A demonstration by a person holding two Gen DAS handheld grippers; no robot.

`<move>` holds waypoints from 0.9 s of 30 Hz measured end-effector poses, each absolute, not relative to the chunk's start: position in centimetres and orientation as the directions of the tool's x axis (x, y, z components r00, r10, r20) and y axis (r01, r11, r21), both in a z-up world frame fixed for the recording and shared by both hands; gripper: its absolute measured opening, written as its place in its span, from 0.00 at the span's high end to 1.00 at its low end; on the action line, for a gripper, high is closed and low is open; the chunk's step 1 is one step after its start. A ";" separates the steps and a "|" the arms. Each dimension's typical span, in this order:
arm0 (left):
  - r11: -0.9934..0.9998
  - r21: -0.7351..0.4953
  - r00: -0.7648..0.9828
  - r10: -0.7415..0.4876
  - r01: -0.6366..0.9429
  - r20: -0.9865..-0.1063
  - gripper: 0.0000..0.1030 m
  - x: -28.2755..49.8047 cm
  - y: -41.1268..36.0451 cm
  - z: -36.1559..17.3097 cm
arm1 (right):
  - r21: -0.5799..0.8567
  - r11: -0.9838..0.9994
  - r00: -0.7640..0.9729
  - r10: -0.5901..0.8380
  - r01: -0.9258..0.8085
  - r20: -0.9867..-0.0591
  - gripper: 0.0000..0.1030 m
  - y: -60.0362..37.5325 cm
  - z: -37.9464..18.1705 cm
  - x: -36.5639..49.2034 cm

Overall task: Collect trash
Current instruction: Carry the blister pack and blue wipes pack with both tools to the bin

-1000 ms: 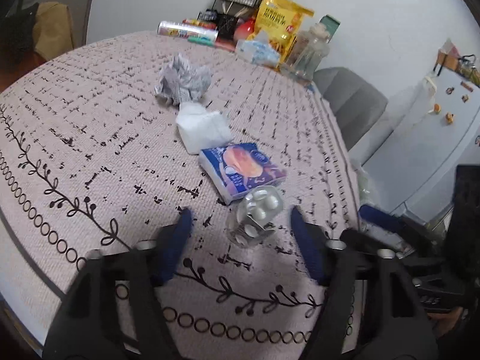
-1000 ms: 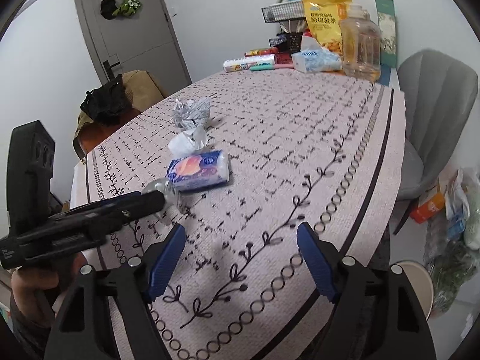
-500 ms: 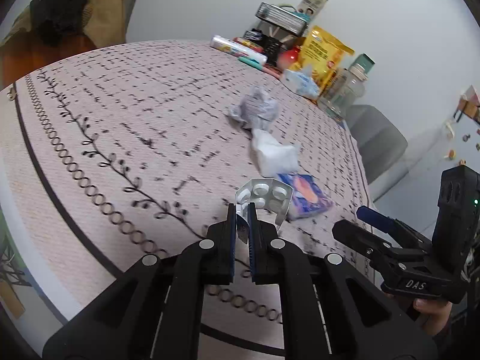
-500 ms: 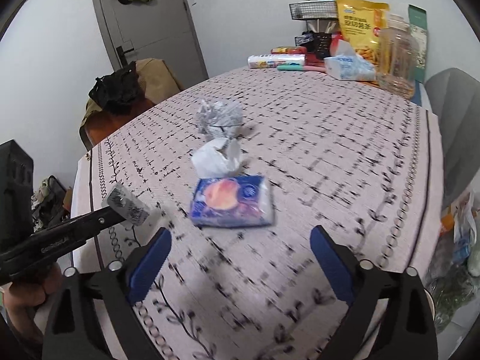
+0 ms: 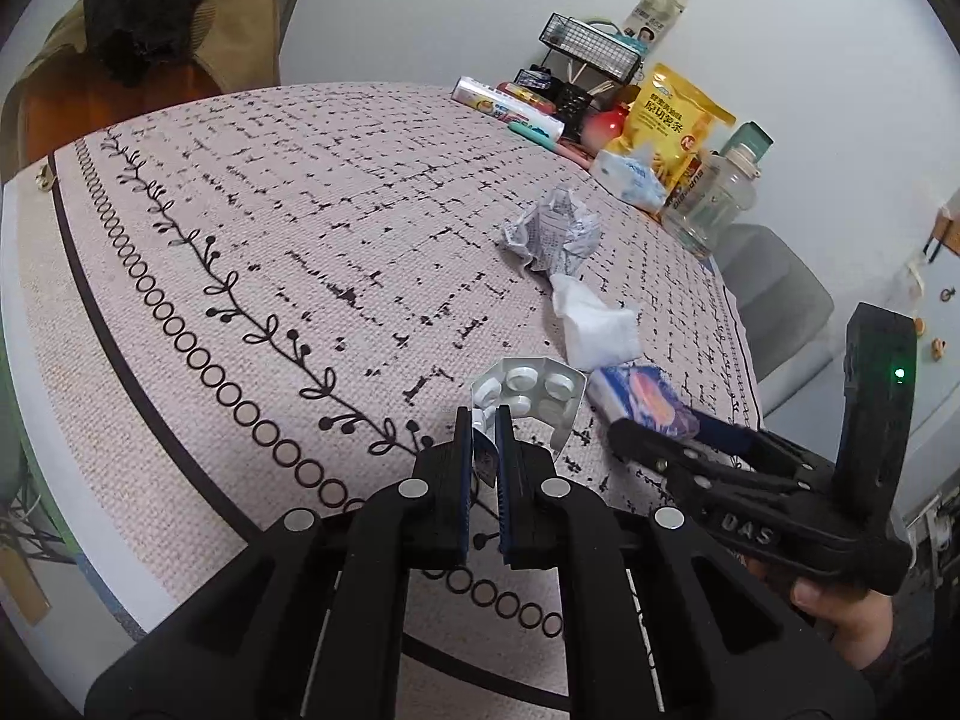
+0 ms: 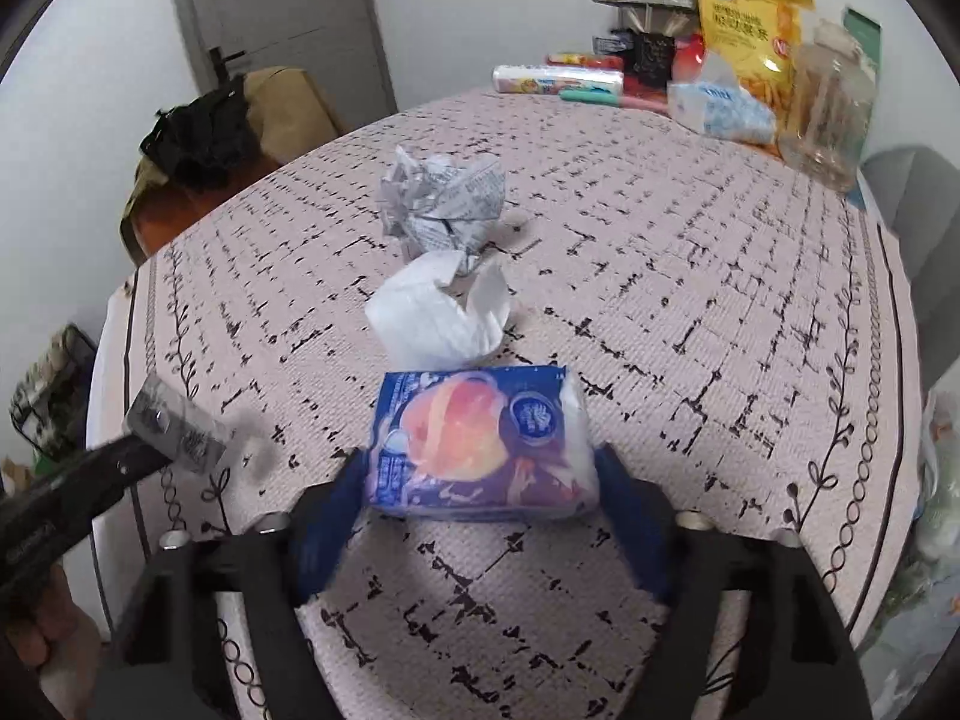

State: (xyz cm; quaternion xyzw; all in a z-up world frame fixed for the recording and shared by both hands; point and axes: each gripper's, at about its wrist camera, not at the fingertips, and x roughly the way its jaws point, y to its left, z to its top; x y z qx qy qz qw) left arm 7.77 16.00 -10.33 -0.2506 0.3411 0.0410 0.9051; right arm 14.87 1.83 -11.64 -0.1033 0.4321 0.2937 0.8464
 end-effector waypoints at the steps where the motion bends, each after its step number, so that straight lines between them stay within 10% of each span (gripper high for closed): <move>1: 0.874 -0.423 0.765 -0.098 -0.240 -0.636 0.93 7.9 15.8 -10.1 | 0.098 0.802 0.442 0.422 -0.590 -0.791 0.32 1.6 -11.5 14.8; 27: 0.937 -0.349 0.759 -0.244 0.024 -0.603 0.93 14.7 2.3 -4.2 | 0.269 0.871 0.646 0.487 -0.411 -0.587 0.31 -17.6 -5.1 13.2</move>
